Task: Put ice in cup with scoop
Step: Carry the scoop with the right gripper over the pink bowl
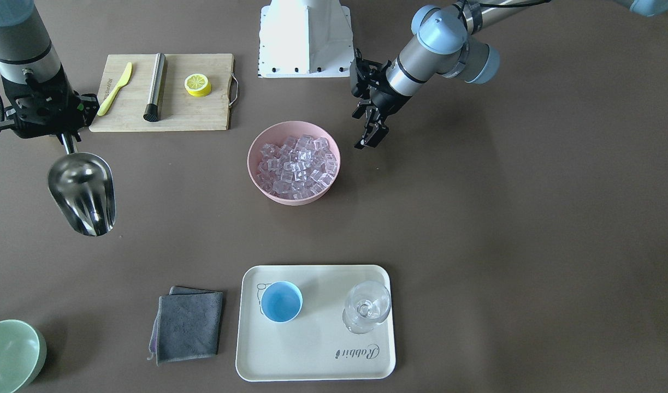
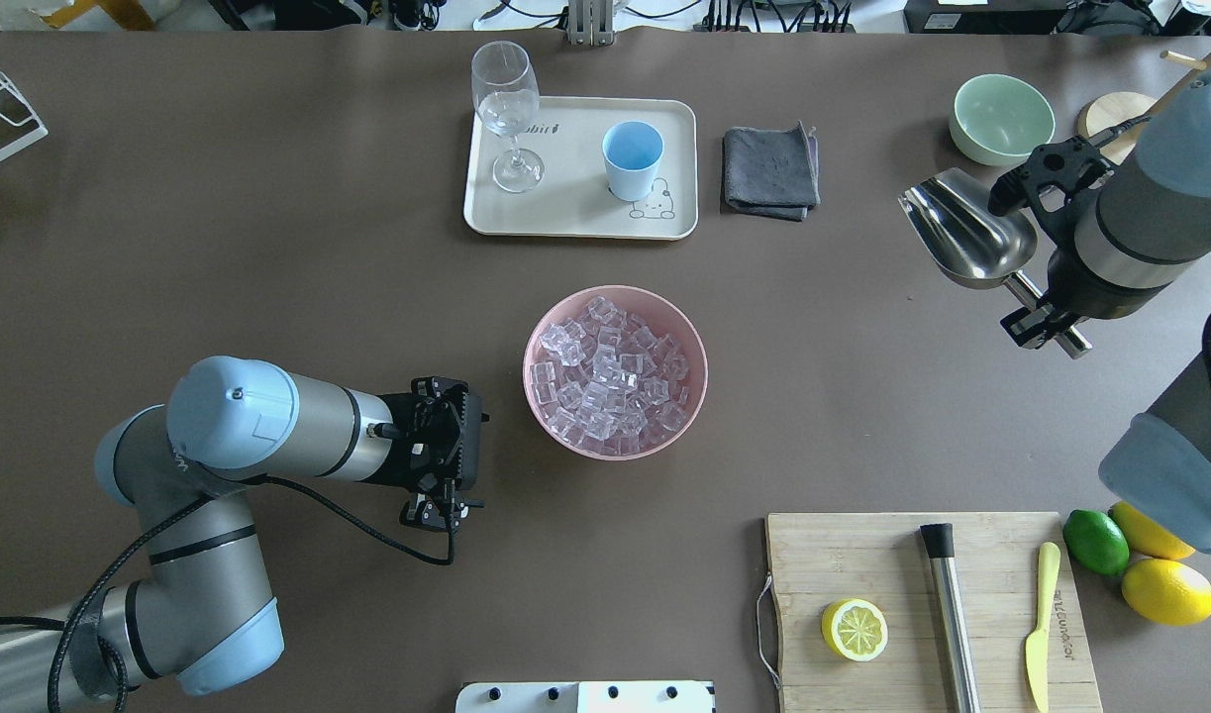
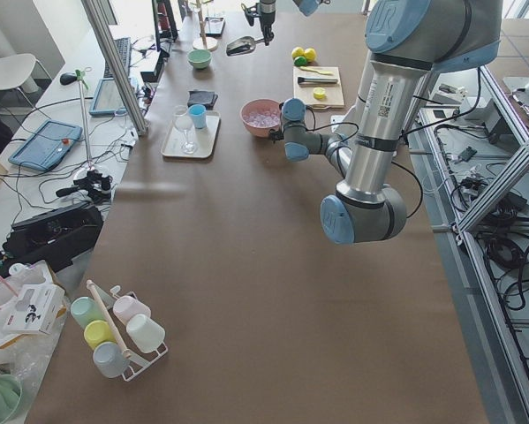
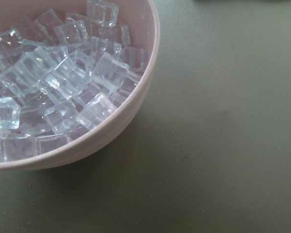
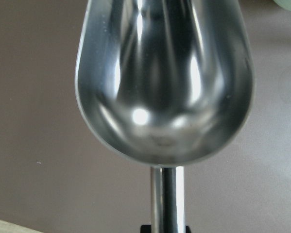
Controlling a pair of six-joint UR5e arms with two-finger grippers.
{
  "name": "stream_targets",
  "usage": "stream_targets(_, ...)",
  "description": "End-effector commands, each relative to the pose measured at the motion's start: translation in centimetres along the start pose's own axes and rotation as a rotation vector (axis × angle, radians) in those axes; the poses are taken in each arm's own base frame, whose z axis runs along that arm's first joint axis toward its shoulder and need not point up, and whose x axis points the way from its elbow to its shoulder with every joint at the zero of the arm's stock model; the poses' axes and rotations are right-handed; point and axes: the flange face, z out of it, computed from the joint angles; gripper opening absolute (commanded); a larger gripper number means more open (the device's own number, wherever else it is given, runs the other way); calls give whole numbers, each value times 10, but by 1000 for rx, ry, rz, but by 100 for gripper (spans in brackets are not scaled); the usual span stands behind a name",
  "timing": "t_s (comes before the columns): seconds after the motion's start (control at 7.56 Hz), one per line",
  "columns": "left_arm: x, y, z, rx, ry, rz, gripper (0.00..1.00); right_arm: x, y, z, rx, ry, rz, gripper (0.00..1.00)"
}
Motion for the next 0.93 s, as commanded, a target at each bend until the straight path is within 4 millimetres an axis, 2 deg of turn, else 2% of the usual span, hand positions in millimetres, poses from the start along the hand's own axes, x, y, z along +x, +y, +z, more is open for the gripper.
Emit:
stream_targets(0.0,-10,5,3,-15,-14,0,98,-12,-7,-14,-52,-24,-211,0)
stream_targets(0.13,-17,9,5,-26,-32,-4,98,-21,-18,-21,-112,-16,-206,0)
stream_targets(0.4,-24,8,4,-30,-57,-7,98,-54,-33,-50,-147,-16,-259,0)
stream_targets(0.53,-30,11,5,-27,-66,-8,98,-79,-35,-64,-154,-2,-293,0)
stream_targets(0.66,-55,12,2,-34,-91,-22,98,-114,-39,-79,-162,24,-345,0)
stream_targets(0.79,-61,9,4,-33,-97,-23,98,-145,-36,-101,-219,57,-372,0)
